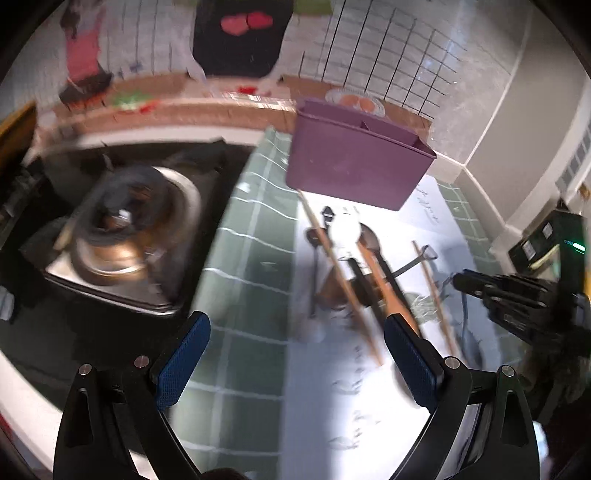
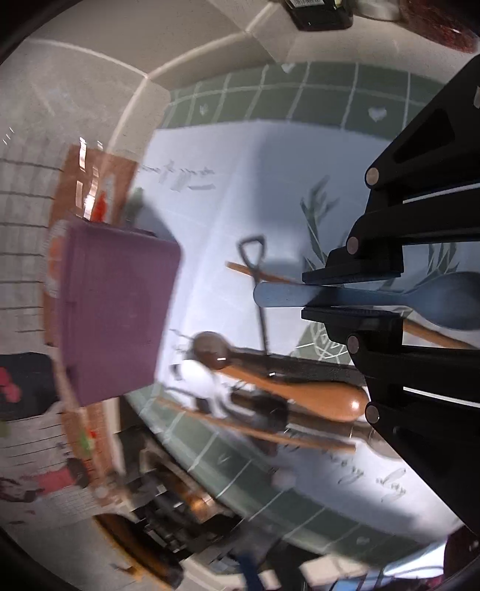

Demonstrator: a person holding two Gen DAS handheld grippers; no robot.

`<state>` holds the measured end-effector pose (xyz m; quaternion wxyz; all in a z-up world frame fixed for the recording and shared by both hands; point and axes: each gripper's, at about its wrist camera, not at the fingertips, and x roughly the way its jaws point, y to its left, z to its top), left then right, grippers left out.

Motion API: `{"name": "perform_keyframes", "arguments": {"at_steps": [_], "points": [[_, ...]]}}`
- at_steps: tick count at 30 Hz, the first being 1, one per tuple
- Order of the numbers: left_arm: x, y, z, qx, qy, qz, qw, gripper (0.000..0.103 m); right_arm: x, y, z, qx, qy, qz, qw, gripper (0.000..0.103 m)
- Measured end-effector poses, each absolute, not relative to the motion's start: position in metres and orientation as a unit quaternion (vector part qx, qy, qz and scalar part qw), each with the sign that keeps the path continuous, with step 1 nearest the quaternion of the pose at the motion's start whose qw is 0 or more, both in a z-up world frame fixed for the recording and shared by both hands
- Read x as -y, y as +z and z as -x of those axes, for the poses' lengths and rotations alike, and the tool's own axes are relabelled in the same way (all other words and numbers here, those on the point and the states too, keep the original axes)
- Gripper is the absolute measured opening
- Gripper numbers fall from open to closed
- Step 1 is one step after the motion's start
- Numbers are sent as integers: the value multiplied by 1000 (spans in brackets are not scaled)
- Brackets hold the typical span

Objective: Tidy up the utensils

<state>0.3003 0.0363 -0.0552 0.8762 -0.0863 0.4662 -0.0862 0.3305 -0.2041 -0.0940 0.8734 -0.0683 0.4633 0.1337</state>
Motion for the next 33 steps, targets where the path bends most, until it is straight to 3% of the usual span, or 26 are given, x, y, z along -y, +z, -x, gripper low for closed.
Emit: {"name": "perform_keyframes", "arguments": {"at_steps": [4,9,20,22,23,25,33], "points": [[-14,-57,-335,-466,-70,66,879,88,227,-57,-324,-440,134,42,887,11],[-1,-79,-390,-502,-37,78,860,41,241,-35,-315,-407,119,26,905,11],[19,-102,-440,-533,-23,65,843,40,244,-36,-316,-399,121,12,909,11],[21,-105,-444,-534,-22,58,843,35,243,-37,-317,-399,122,13,909,11],[22,-107,-446,-535,-24,57,842,27,242,-37,-317,-399,122,13,909,11],[19,-108,-447,-535,-33,60,842,24,242,-37,-319,-401,122,12,908,11],[-6,-66,-394,-473,-150,105,862,24,239,-27,-310,-392,128,13,911,11]]}}
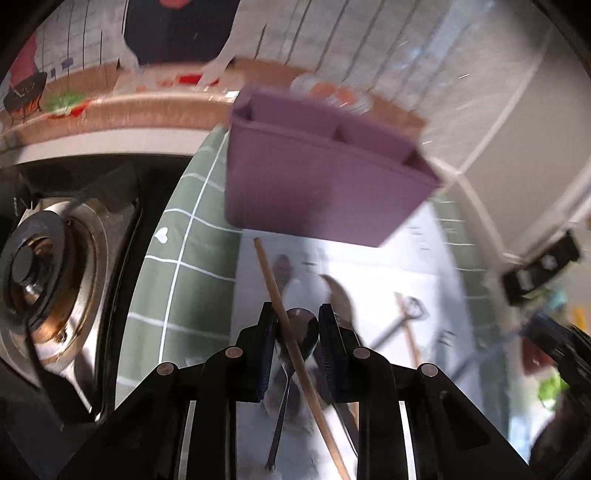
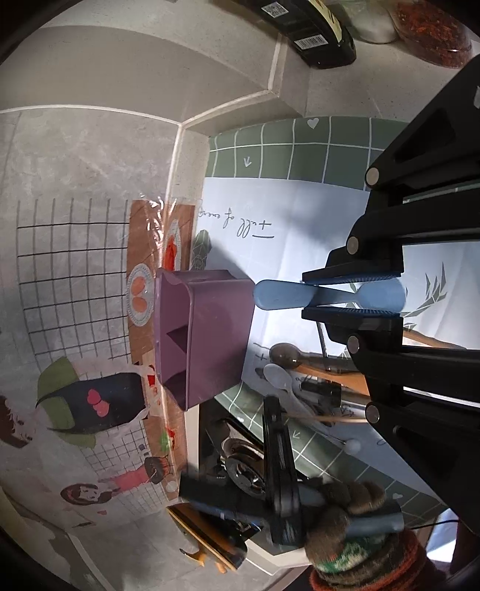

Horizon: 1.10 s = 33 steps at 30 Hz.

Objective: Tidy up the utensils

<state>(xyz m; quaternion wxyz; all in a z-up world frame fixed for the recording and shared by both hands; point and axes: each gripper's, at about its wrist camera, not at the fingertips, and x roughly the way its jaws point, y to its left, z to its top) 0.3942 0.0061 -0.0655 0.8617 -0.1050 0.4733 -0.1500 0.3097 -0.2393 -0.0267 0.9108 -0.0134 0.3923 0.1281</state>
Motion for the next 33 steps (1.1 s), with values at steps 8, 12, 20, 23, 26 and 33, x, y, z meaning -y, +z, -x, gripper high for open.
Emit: {"name": "perform_keyframes", "arguments": {"at_steps": [8,12,20,23,26,33], "points": [[-17,-28,-352,-444,-201,127,864,5,231,-18,-304,-383,129,8,915,11],[-21,-19,-340,-430,-210,121,870,5,221,-9,-299,-369,133,22,920,11],[-26,-3,-329,-405,-205,105,885,5,216,1,-298,-363,132,29,922,11],[-25,20,-330,-388,-215,101,891,5,218,10,-302,-358,131,19,924,11],[-26,77,-336,-331,-227,97,911,5,218,47,-309,-322,129,19,938,11],[-20,189,-380,-202,-211,51,955,5,210,154,-352,-207,134,14,969,11]]}}
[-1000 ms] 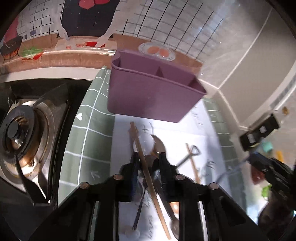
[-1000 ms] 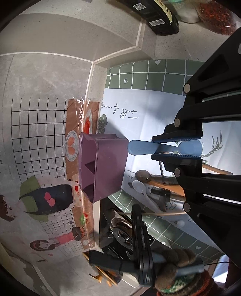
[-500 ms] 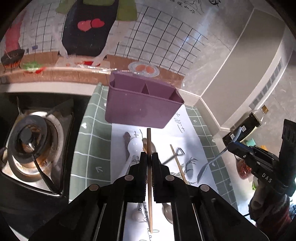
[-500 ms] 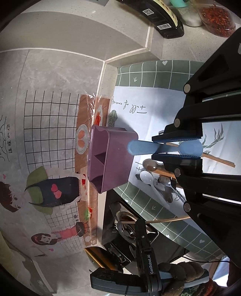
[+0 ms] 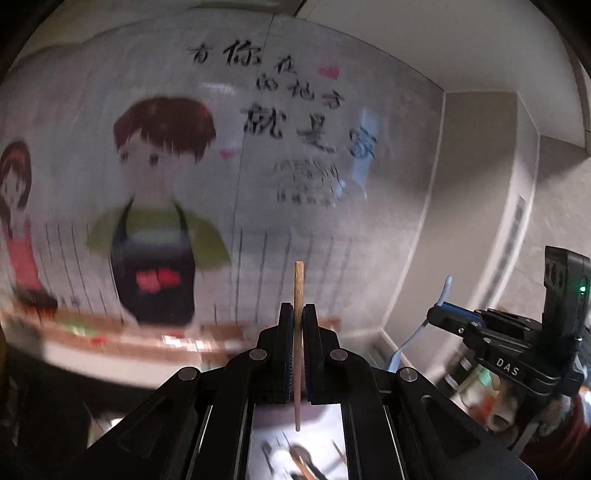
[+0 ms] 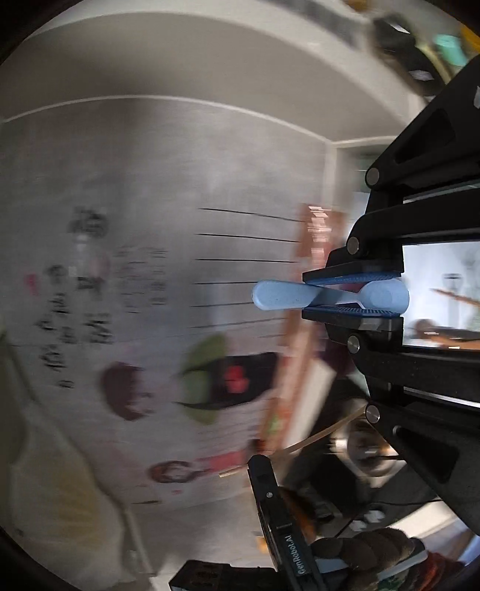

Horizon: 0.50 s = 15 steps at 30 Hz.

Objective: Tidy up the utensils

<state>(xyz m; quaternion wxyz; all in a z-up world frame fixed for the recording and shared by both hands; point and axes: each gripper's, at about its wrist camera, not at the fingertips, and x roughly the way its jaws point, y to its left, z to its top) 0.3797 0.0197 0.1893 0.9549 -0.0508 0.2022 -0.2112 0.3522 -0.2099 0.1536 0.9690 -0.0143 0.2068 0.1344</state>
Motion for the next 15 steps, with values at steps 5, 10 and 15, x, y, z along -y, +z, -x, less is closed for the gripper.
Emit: {"name": "perform_keyframes", "arguments": {"at_steps": [5,10,15], "points": [[-14,170,-436,-221,-195,48,954,5,200,136,-408,-214,146,-2,966,11],[-6,112,-487,-281,-183,51,941,5,192,84,-457,-268,148,-9,952,11],[-4,76,-513,-314,-173,63,931,7,184,29,-487,-321,154,-2,934,11]]}}
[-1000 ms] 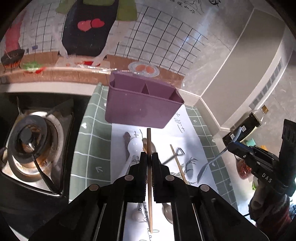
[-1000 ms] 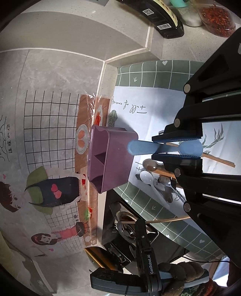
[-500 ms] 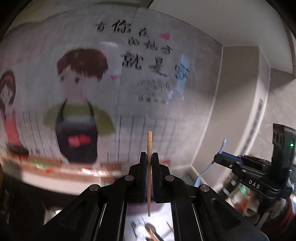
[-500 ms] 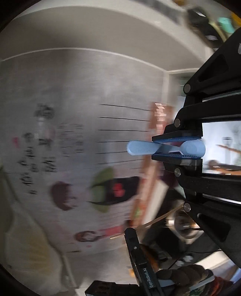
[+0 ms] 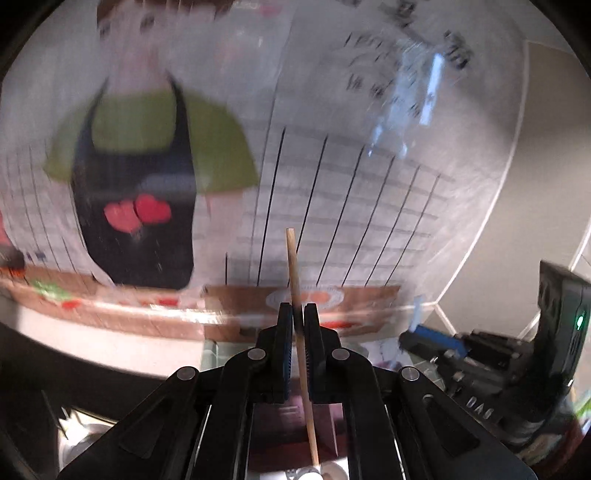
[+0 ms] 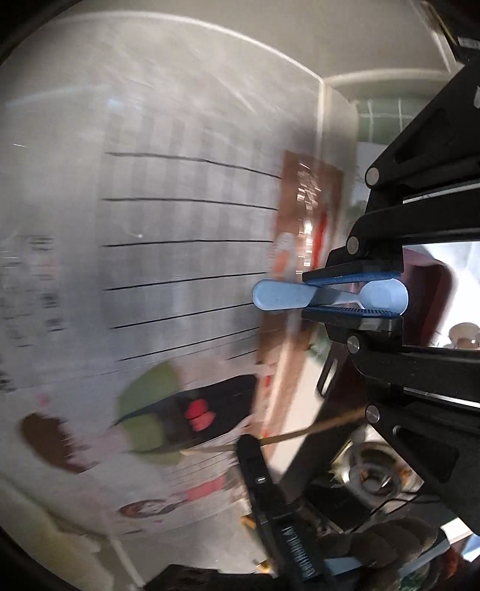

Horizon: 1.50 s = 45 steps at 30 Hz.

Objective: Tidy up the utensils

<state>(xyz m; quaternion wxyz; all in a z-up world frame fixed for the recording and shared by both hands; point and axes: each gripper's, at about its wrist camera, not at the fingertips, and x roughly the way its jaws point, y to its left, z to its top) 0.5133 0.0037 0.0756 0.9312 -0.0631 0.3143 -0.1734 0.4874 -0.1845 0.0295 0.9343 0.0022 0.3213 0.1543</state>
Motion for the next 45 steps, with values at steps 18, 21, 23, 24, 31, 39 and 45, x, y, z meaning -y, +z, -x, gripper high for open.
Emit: {"name": "perform_keyframes", "arguments": {"at_steps": [18,21,23,24,31,39,45], "points": [[-4,57,-522,-310,-139,37,940,5,196,38,-501,-300,173,-29,938,11],[-4,54,-520,-314,-141,38,938,5,200,58,-500,-283,180,-41,941,10],[-4,50,-522,-325,-144,41,934,5,201,71,-499,-268,180,-38,946,10],[-3,47,-523,-333,-146,42,931,5,201,75,-500,-263,177,-36,948,10],[-2,31,-515,-353,-153,28,923,5,201,93,-509,-241,158,-23,957,10],[-12,37,-486,-346,-172,48,921,5,210,71,-491,-279,169,-9,945,10],[-5,46,-423,-361,-222,43,905,6,218,48,-451,-333,191,3,923,11]]}}
